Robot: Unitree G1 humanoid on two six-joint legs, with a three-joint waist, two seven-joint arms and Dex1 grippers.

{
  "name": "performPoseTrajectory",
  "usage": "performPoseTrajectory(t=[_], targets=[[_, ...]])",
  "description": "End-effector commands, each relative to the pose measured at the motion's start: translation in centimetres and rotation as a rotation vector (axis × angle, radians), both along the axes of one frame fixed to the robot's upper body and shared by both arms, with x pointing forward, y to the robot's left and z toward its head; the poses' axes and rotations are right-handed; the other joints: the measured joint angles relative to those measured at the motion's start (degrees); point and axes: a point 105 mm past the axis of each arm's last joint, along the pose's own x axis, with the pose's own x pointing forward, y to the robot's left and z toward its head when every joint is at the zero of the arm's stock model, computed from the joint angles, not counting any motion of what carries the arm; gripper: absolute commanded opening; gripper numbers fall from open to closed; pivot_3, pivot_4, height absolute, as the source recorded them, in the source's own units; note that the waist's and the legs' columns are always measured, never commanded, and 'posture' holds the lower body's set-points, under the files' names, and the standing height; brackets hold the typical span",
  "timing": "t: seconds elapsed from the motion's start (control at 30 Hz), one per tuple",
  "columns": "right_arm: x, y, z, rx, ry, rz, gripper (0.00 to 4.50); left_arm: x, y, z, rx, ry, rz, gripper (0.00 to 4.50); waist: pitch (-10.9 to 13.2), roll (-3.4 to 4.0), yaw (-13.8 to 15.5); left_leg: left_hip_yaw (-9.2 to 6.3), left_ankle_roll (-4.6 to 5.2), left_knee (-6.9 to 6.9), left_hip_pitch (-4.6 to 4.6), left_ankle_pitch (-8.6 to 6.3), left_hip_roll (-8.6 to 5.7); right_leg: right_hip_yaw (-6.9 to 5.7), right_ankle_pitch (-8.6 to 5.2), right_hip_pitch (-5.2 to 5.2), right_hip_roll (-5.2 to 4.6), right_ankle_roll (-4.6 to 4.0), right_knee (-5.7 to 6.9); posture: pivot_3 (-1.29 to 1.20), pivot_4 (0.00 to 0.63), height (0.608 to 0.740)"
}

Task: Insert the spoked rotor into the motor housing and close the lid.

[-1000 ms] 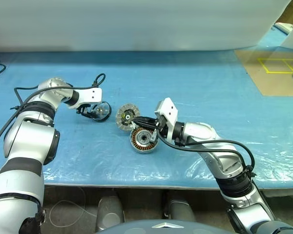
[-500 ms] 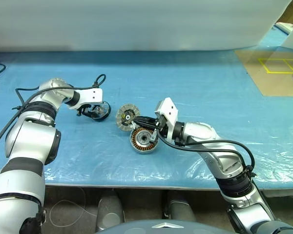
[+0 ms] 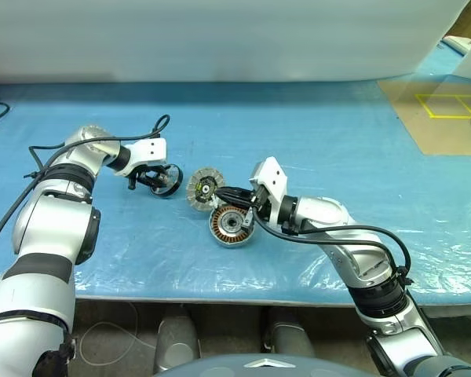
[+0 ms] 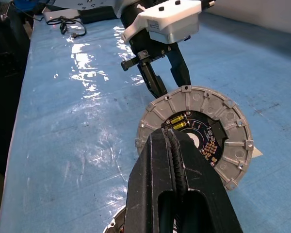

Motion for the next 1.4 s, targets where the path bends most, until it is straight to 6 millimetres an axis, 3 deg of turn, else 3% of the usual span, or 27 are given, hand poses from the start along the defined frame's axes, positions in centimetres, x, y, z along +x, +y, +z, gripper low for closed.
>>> performPoseTrajectory(t=[0.03,0.33,0.63,0.9,1.13,1.4], targets=[[0.3,-0.9,1.0,0.026,-0.036,-0.003,0.00,0.1,0.7,3.5,-0.056,-0.051,-0.016,1.50,0.03,-0.02,-0.08,0.00,0.00,0.00,0.00,0.00,0.00,0.00,0.00,-0.01,0.00,0.00,0.00,0.00,0.150,0.740],[1.4,-4.2,-1.0,-0.056,0.012,-0.043,0.00,-0.8,1.8,8.0,-0.062,-0.081,-0.083,1.50,0.09,0.00,0.04,0.00,0.00,-0.06,-0.03,0.00,0.01,-0.01,-0.10,-0.01,0.00,-0.16,-0.05,0.00,0.150,0.740],[1.1,-5.9,-3.7,-0.138,0.054,-0.061,0.00,-0.5,-1.9,14.2,-0.349,-0.158,-0.130,1.50,0.16,0.00,-0.03,0.01,0.00,-0.03,-0.05,0.00,0.00,0.00,-0.10,-0.02,0.00,-0.17,-0.04,0.00,0.150,0.740],[0.9,-7.1,-4.8,-0.196,0.053,-0.070,0.00,-2.8,-5.1,19.4,-0.638,-0.138,-0.255,1.50,0.25,-0.01,0.02,0.03,-0.01,-0.03,-0.11,-0.01,0.02,0.00,-0.10,-0.08,0.03,-0.17,-0.03,0.00,0.150,0.740],[1.2,-7.2,-4.8,-0.196,0.044,-0.080,0.00,-4.6,-8.0,19.4,-0.771,-0.085,-0.294,1.50,0.27,0.02,-0.12,0.05,0.00,0.02,-0.08,0.00,0.02,0.02,-0.11,-0.07,0.03,-0.18,0.02,0.00,0.150,0.740],[1.0,-7.5,-4.0,-0.178,0.011,-0.057,0.00,-6.8,-10.7,14.9,-0.823,-0.080,-0.209,1.50,0.27,0.02,-0.13,0.02,0.00,0.13,-0.16,0.00,0.02,0.02,-0.11,-0.05,0.02,-0.19,0.06,0.00,0.150,0.740]])
